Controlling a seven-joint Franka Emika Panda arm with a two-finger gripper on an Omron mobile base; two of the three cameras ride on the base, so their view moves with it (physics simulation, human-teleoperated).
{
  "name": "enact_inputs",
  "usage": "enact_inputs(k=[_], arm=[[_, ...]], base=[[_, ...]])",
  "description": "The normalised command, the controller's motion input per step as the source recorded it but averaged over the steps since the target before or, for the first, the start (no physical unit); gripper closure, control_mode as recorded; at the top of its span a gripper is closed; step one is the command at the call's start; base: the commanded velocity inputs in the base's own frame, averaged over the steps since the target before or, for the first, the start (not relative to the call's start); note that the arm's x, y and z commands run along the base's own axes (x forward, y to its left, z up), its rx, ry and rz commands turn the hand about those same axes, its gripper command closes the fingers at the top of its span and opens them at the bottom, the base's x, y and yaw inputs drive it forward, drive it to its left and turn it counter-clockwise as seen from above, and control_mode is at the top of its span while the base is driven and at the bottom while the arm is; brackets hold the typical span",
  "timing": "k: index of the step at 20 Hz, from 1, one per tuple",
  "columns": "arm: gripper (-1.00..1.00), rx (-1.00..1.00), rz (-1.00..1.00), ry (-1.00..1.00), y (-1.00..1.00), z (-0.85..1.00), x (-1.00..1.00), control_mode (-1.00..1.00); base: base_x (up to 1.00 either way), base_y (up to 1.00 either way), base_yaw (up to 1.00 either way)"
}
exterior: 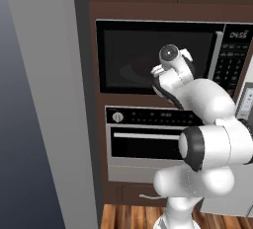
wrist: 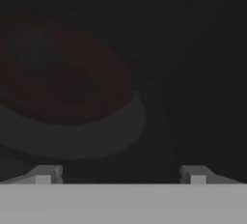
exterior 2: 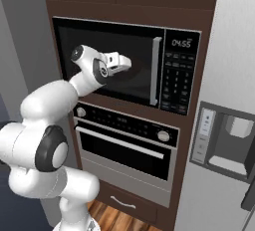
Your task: Place the bowl containing the bell pepper and onion in the microwave. Close the microwave door and press the start button to microwave the meal.
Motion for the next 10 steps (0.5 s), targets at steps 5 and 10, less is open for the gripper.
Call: enact_inputs(k=[5,10], arm=[[-1.00,0.11,0.00,0.00,-0.32,0.09,0.89,-1.00],[-1.00,0.10,0.00,-0.45,-0.27,-0.26,-0.25,-1.00]], base=[[0.00,0.00,0.00],[0.00,0.00,0.00]])
